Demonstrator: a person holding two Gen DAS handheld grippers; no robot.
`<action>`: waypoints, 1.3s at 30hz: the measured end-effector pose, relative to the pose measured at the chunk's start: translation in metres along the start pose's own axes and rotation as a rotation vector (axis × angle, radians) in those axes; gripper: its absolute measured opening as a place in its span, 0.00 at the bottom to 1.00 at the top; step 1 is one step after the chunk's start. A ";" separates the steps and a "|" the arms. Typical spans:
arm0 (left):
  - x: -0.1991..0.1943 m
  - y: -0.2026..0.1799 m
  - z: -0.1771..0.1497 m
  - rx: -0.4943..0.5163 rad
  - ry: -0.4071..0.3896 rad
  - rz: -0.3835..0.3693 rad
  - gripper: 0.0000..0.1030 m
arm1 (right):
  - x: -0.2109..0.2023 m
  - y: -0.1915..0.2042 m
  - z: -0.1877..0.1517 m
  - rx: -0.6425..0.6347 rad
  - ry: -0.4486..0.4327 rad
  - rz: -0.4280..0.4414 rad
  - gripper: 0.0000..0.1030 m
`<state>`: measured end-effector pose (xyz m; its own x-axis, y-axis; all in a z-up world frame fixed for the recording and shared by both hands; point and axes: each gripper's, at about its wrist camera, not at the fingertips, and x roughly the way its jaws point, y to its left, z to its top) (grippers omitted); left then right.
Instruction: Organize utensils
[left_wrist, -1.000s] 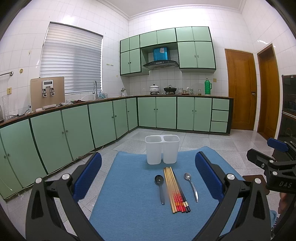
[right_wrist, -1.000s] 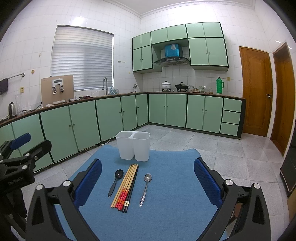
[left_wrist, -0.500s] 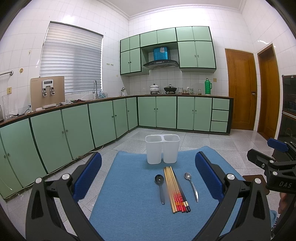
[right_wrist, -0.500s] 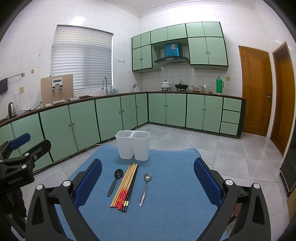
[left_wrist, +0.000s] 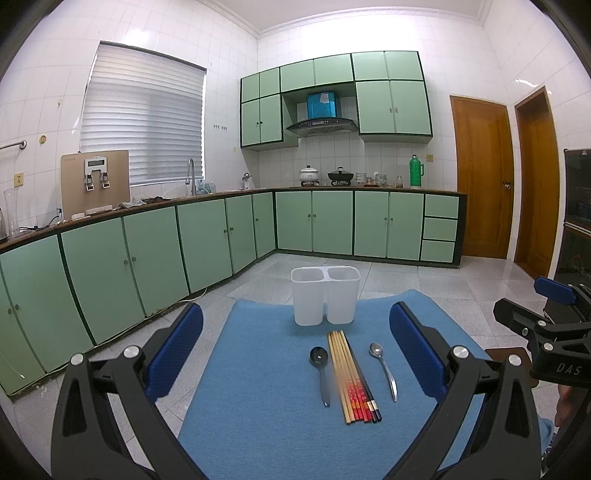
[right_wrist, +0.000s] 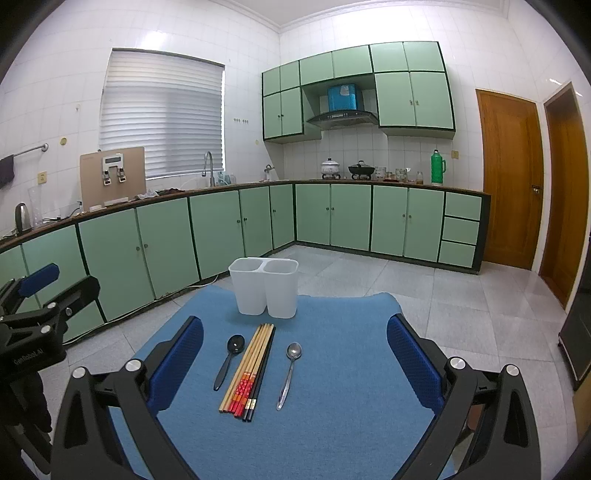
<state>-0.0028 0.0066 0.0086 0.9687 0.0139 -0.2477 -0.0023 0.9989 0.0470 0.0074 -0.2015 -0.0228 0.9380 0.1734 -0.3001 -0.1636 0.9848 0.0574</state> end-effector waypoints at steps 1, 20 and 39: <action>0.000 0.000 0.000 0.000 0.000 0.000 0.95 | -0.001 -0.001 -0.001 0.000 0.001 -0.001 0.94; 0.028 0.003 -0.012 0.005 0.040 0.004 0.95 | 0.037 -0.003 -0.005 0.005 0.074 -0.014 0.94; 0.200 0.028 -0.058 0.042 0.412 0.025 0.95 | 0.202 -0.012 -0.031 0.042 0.405 -0.008 0.94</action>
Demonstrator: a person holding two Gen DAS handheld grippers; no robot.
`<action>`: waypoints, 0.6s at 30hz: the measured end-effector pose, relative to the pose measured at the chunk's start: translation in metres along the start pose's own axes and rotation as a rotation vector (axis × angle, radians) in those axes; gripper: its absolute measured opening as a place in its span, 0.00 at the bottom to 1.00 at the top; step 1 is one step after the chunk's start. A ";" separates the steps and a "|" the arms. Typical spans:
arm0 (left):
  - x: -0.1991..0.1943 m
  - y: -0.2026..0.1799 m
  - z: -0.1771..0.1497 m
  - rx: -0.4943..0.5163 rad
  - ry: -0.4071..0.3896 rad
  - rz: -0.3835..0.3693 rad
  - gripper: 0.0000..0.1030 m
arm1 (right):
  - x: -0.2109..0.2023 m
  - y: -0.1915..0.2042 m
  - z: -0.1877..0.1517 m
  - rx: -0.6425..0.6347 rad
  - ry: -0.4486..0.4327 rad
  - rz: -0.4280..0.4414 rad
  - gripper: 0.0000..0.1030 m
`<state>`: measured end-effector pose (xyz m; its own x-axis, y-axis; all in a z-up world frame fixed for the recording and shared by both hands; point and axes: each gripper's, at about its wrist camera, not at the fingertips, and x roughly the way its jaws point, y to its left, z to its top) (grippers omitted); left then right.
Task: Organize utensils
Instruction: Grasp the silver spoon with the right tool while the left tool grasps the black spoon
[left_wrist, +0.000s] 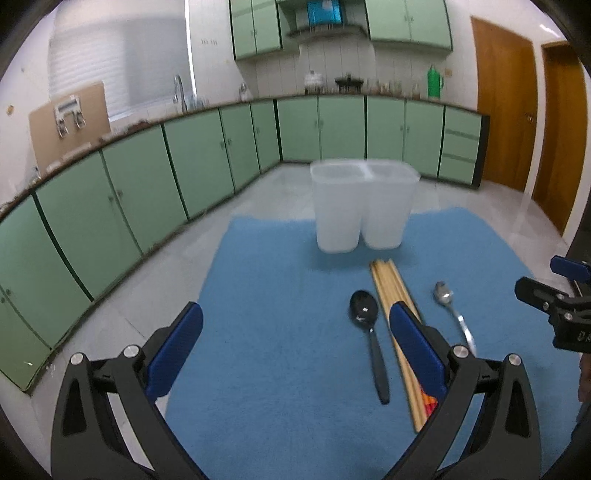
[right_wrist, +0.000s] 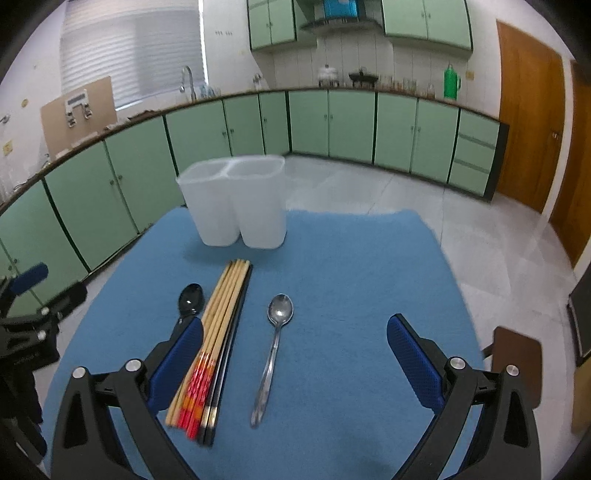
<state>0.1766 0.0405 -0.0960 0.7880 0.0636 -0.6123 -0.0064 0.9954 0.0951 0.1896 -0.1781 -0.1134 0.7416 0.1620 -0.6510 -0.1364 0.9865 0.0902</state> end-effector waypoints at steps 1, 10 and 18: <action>0.009 0.000 0.000 0.002 0.024 -0.004 0.95 | 0.012 0.000 0.001 0.006 0.026 0.004 0.93; 0.059 -0.002 -0.001 -0.002 0.142 -0.029 0.95 | 0.092 -0.001 0.003 0.049 0.199 0.039 0.63; 0.090 -0.022 0.004 0.006 0.183 -0.071 0.95 | 0.120 0.001 0.000 0.038 0.262 0.028 0.31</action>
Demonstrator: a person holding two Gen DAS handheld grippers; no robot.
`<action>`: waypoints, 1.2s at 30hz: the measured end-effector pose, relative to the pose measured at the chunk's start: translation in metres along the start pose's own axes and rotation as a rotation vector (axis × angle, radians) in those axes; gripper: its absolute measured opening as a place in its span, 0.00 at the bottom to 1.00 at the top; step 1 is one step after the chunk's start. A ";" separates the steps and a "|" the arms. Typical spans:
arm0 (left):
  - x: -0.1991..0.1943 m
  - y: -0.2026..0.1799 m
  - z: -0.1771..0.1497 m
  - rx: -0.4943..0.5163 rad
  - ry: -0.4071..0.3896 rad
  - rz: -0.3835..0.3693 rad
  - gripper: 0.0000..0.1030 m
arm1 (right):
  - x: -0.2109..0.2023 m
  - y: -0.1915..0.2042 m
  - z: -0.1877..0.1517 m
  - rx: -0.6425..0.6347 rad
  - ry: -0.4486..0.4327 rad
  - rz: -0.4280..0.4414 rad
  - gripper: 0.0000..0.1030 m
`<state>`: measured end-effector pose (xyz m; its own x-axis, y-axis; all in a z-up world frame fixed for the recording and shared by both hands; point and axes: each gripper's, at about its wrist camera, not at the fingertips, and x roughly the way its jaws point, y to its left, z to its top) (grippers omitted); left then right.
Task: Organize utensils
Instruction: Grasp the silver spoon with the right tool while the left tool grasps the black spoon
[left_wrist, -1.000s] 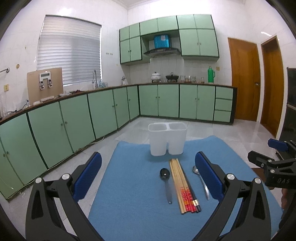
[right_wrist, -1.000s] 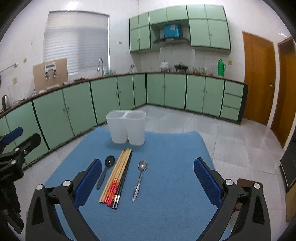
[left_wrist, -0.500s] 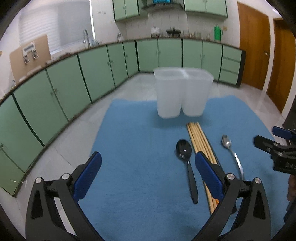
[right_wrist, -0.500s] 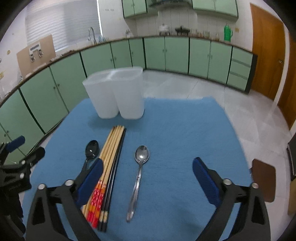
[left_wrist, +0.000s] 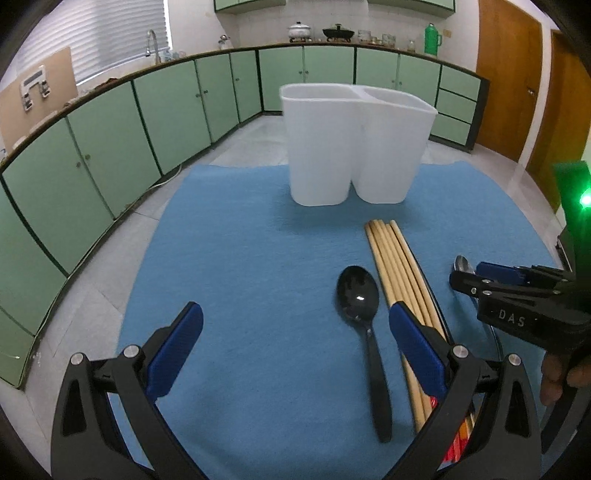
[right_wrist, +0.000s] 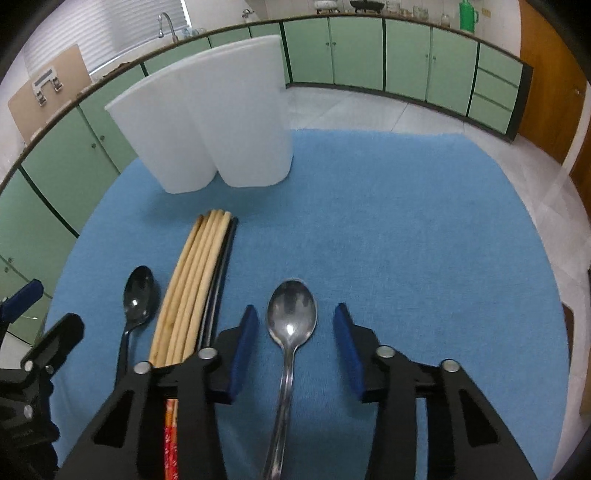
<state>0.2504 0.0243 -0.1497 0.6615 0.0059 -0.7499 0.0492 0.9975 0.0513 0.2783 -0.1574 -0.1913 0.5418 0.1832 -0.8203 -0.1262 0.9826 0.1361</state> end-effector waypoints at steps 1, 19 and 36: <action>0.004 -0.002 0.001 0.001 0.005 -0.001 0.95 | 0.000 0.001 0.001 -0.010 0.000 -0.003 0.28; 0.066 -0.021 0.032 -0.018 0.100 0.022 0.95 | -0.002 -0.005 0.000 -0.029 -0.018 0.012 0.28; 0.079 -0.018 0.043 -0.054 0.121 -0.056 0.61 | 0.006 0.001 0.015 -0.046 0.044 0.012 0.28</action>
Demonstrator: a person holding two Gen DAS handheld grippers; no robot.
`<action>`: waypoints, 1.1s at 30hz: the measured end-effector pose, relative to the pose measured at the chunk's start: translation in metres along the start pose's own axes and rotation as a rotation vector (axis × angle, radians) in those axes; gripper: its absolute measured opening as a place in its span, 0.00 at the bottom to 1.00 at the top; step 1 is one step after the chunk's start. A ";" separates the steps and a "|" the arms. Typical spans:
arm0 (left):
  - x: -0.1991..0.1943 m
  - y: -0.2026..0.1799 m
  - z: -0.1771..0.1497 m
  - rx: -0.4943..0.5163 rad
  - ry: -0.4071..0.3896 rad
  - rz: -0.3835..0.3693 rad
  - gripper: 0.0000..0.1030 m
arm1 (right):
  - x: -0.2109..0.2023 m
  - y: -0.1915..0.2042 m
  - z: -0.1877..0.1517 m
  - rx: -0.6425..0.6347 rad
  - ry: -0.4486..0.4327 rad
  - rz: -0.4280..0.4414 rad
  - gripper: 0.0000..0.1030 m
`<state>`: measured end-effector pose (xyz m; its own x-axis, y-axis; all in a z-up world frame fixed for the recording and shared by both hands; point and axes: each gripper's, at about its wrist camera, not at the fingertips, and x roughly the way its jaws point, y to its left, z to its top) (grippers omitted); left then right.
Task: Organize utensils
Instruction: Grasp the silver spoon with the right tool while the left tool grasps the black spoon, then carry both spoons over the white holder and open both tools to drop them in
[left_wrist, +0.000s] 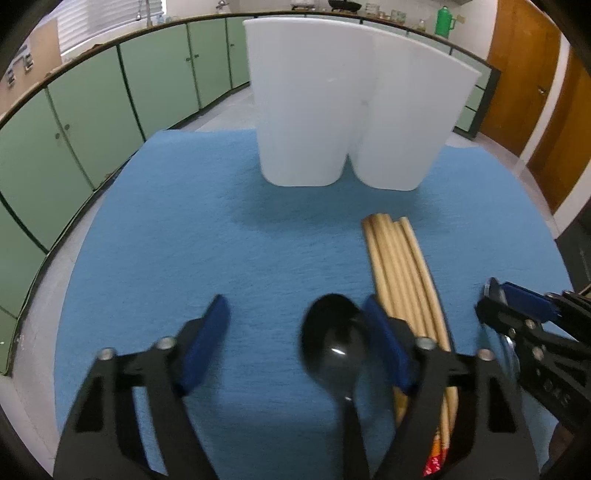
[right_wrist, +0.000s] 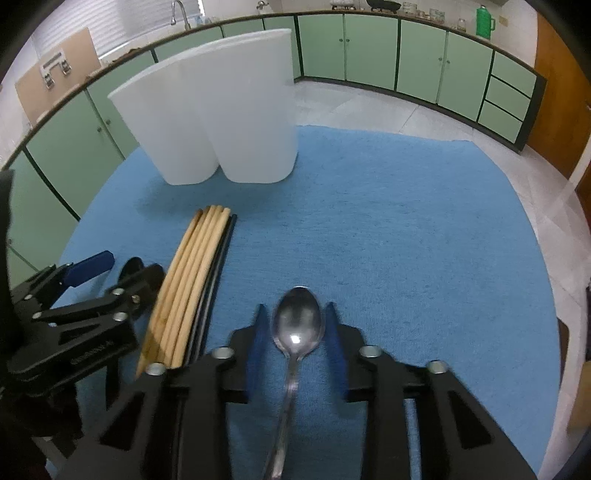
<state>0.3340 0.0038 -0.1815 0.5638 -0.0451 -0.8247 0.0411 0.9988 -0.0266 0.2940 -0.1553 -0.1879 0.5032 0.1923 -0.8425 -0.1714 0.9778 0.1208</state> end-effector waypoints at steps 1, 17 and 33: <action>-0.002 -0.002 0.001 0.004 -0.002 -0.011 0.53 | 0.000 -0.001 0.001 0.005 0.002 0.006 0.27; -0.077 0.012 -0.017 0.047 -0.351 -0.164 0.32 | -0.063 -0.004 -0.008 -0.036 -0.340 0.083 0.27; -0.144 0.009 0.046 0.040 -0.665 -0.174 0.32 | -0.139 0.004 0.068 -0.097 -0.607 0.166 0.27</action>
<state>0.2914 0.0184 -0.0373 0.9322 -0.2195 -0.2878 0.2002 0.9751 -0.0954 0.2809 -0.1725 -0.0347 0.8490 0.3813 -0.3658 -0.3497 0.9244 0.1521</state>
